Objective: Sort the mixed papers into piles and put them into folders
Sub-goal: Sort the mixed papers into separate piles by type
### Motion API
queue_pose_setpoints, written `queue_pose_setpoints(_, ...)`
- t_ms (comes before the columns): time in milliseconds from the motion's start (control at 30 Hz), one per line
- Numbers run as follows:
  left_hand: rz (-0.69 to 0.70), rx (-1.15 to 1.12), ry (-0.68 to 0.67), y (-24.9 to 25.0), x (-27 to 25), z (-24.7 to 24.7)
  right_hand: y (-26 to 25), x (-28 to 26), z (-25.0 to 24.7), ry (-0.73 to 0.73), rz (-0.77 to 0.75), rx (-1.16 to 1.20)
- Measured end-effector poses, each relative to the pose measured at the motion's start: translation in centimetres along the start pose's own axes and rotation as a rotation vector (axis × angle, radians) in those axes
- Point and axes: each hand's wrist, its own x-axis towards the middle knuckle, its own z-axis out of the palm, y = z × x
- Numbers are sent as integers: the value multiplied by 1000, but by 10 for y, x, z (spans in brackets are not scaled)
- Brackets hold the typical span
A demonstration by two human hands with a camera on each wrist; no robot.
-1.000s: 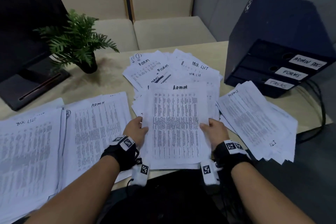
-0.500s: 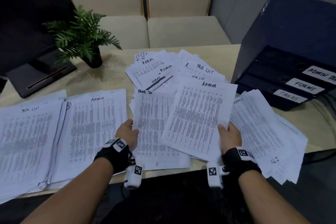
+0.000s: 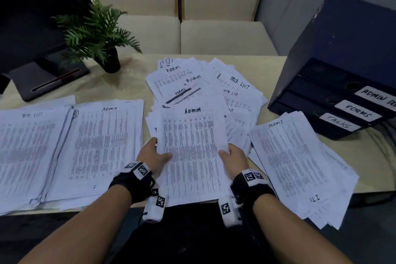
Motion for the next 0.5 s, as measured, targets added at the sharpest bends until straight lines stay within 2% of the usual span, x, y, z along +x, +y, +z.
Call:
queue_pose_setpoints(100,46,27,7,-1,1,-3,-12,0,6,9,-7,-11)
queue_pose_setpoints(200,75,-96,-9,-5,1,-20,-23,-4,10,54,24,77)
queue_pose_setpoints(300,88,-191,17,-17,5,-42,-32,-7,26,-5,6,136)
queue_pose_setpoints(400,68,-205,41,-37,11,-65,-51,-11,53,-118,-53,68)
queue_pose_setpoints(500,-4,-199,130,-55,14,-95,-78,-15,86,-182,-115,-14)
